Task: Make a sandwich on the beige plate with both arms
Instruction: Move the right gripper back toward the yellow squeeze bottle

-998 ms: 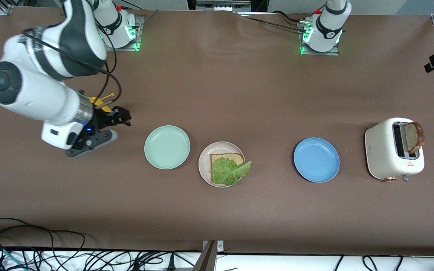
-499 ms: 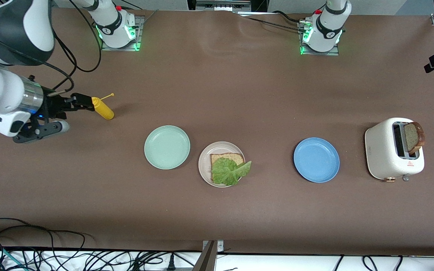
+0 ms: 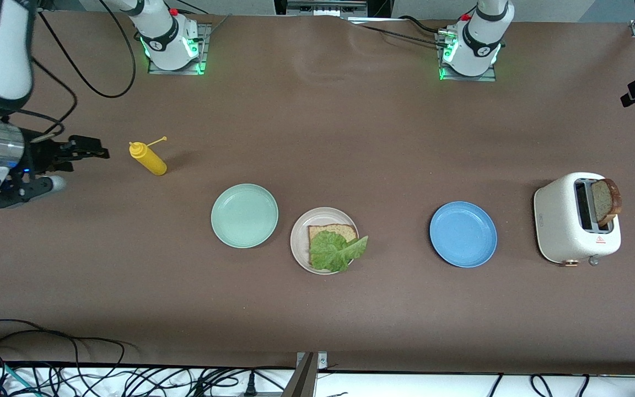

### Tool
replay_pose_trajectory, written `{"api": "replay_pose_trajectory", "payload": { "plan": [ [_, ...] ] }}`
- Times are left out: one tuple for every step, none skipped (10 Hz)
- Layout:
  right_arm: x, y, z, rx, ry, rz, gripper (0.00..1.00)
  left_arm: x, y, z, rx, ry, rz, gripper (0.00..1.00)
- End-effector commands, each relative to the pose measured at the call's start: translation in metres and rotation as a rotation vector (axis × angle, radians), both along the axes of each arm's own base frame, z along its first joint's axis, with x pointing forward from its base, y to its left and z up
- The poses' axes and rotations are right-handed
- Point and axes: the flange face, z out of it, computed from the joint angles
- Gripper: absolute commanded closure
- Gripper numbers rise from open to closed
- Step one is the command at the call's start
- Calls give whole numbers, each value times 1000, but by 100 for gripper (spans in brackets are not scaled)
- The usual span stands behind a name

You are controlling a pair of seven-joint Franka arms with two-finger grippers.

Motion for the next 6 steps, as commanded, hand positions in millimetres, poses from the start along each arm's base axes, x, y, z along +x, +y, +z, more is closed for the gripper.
{"api": "replay_pose_trajectory", "payload": {
  "plan": [
    [-41, -41, -28, 145, -77, 71, 0, 1, 1, 6, -19, -10, -6, 0],
    [-53, -55, -45, 189, -122, 126, 0, 1, 2, 6, -19, -10, -5, 0],
    [-63, -71, -63, 255, -174, 181, 0, 1, 2, 6, -19, -10, -5, 0],
    [-71, -85, -84, 338, -242, 251, 0, 1, 2, 6, -19, -10, -5, 0],
    [-80, -99, -101, 385, -297, 308, 0, 1, 2, 6, -19, -10, -5, 0],
    [-90, -112, -117, 426, -331, 346, 0, 1, 2, 6, -19, -10, -5, 0]
  ]
}}
